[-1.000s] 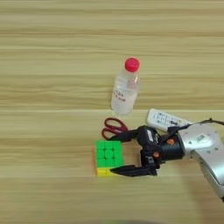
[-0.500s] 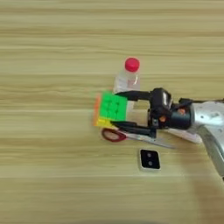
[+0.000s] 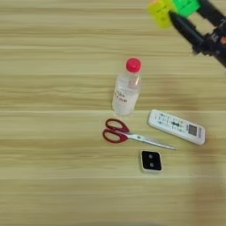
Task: Move the objects on the table
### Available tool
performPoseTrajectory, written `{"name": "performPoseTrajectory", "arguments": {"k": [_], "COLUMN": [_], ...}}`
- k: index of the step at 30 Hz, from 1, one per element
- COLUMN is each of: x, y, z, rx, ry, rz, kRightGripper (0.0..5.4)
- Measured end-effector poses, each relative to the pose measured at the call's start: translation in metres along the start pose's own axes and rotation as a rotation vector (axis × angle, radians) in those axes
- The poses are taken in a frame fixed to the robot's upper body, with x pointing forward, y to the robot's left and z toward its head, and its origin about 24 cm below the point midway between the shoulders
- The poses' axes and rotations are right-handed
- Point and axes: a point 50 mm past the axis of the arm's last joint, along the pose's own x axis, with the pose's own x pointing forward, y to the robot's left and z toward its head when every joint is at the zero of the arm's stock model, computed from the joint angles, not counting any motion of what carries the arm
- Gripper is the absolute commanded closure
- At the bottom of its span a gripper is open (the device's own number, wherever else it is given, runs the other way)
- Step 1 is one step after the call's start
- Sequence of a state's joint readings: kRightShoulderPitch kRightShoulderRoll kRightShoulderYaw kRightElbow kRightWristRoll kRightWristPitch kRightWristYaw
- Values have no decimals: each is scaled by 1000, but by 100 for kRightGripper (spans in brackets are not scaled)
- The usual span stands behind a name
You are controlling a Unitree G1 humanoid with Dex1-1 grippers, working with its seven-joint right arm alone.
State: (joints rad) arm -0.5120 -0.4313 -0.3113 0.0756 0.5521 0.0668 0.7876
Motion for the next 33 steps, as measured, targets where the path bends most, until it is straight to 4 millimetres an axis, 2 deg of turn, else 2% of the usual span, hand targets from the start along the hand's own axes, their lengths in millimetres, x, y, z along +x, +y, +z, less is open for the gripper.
{"name": "performPoseTrajectory", "arguments": {"k": [4,8,14,23,29,33], "x": [1,-2,-14,-29,-47,-52], "y": [-14,-30,-42,-43,-40,-37], "z": [0,-20,-51,-86,-111,-119], "rx": [-56,-131,-206,-192,-80,-43], "ry": [2,139,365,556,693,745], "rz": [-115,-255,-351,-371,-376,-351], "kRightGripper": [209,209,209,209,209,209]}}
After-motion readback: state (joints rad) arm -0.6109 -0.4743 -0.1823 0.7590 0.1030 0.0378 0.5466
